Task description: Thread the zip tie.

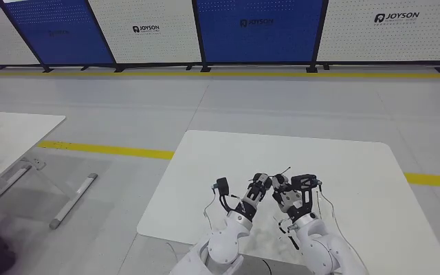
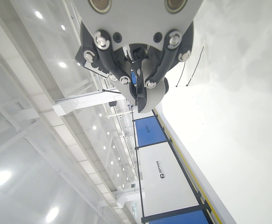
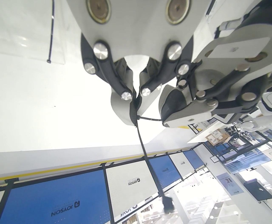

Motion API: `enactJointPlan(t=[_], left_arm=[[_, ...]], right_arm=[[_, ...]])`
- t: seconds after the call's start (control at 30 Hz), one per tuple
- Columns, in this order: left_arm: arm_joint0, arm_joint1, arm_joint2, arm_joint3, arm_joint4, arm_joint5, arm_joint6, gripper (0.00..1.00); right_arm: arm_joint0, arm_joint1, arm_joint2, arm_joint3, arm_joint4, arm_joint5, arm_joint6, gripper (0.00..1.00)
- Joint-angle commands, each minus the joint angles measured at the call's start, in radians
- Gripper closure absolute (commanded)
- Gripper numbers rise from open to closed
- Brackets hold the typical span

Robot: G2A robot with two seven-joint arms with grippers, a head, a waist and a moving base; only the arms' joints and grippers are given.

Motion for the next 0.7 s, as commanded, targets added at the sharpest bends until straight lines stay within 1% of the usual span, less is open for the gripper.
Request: enactJointPlan(t=[0.0, 0.2, 0.4, 0.5, 0.67], left_arm=[[0.0, -0.001, -0.001, -0.005, -0.002, -0.013, 0.002, 1.0], [0.007, -0.002, 0.0, -0.026, 0.001, -0.035, 0.009, 1.0], [0.026, 0.0, -0.006, -0.073, 0.012, -0.058, 0.013, 1.0], [0.037, 0.002, -0.012, -0.095, 0.021, -0.061, 0.014, 1.0], [0.051, 0.004, -0.019, -0.12, 0.028, -0.068, 0.015, 1.0]], right_arm=[[0.001, 0.0, 0.0, 0.004, 0.0, -0.002, 0.004, 1.0], [0.004, 0.0, -0.005, 0.013, -0.001, -0.007, 0.009, 1.0], [0.003, 0.0, -0.01, 0.024, -0.004, -0.012, 0.009, 1.0], [0.001, 0.001, -0.01, 0.031, -0.005, -0.013, 0.008, 1.0], [0.002, 0.001, -0.008, 0.041, -0.002, -0.013, 0.01, 1.0]])
